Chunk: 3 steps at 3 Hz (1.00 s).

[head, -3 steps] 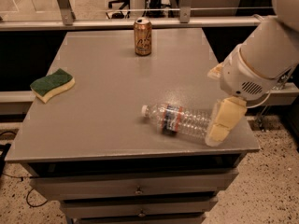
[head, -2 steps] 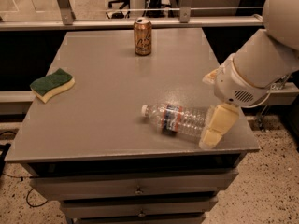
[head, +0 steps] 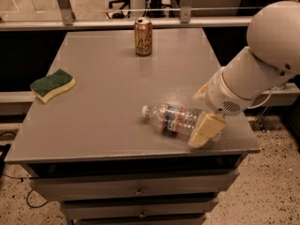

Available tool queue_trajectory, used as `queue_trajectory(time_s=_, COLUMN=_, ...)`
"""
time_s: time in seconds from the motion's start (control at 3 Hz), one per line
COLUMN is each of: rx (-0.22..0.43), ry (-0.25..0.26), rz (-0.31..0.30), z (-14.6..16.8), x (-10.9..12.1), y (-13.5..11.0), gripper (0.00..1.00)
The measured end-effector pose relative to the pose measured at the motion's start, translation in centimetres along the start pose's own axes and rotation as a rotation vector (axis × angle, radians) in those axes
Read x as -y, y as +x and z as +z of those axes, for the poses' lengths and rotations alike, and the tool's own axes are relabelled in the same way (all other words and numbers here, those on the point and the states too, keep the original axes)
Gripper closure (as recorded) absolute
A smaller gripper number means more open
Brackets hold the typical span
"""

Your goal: Move water bottle near orange can

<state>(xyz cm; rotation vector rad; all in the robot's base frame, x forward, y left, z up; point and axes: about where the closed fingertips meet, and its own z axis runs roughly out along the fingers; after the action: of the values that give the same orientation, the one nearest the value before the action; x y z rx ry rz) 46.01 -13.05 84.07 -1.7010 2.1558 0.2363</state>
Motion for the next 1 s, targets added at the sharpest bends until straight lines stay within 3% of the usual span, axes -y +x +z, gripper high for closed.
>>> queue_trajectory(time_s=0.67, rx=-0.002, ry=0.005, rz=0.042, z=0.7, x=0.5, y=0.8, gripper=0.7)
queue_trajectory(time_s=1.0, rx=0.024, ry=0.058, rz=0.101, z=-2.0, x=2.6, y=1.1, gripper=0.99)
